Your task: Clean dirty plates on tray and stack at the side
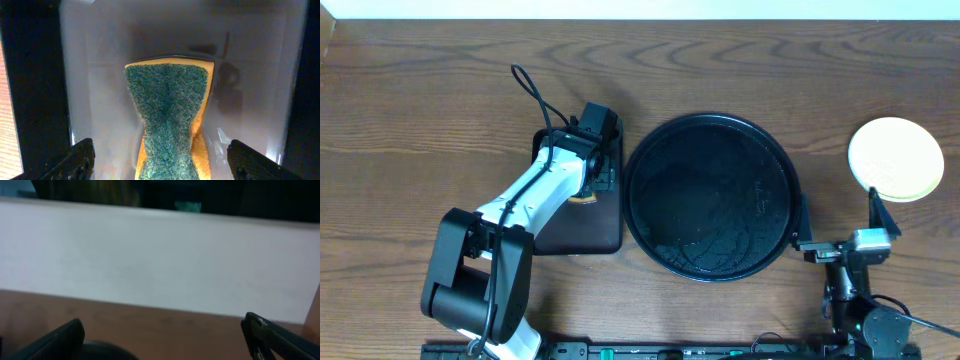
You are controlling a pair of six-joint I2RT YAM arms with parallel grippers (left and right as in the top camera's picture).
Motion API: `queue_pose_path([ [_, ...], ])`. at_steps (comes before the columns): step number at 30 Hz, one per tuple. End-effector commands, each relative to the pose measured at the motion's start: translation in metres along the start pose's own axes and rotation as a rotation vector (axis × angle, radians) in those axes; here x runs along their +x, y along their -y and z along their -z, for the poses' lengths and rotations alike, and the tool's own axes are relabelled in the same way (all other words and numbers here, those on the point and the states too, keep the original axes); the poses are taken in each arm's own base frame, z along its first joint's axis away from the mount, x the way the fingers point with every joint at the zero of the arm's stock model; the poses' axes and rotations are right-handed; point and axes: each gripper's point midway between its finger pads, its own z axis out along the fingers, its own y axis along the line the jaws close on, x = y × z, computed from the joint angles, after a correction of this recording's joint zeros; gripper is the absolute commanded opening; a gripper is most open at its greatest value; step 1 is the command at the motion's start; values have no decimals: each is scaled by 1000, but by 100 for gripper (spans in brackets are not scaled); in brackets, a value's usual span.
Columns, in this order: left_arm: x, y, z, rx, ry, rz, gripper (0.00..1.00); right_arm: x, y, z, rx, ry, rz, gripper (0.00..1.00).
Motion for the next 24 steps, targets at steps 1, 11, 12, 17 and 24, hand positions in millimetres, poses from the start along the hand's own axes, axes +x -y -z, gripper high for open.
queue_pose_path([
  [1,0,-5,0,-18,2,1,85,25,2,1,12,-64,9,99],
  [11,0,-5,0,-18,2,1,85,81,-3,11,-4,-297,-19,99],
  [12,0,-5,0,-18,2,1,85,81,-3,11,-4,-296,-19,99],
  [17,0,-5,0,-18,2,1,85,81,-3,11,-3,-296,-19,99],
  [24,0,-5,0,-17,3,2,85,81,-3,11,-4,-296,-19,99],
])
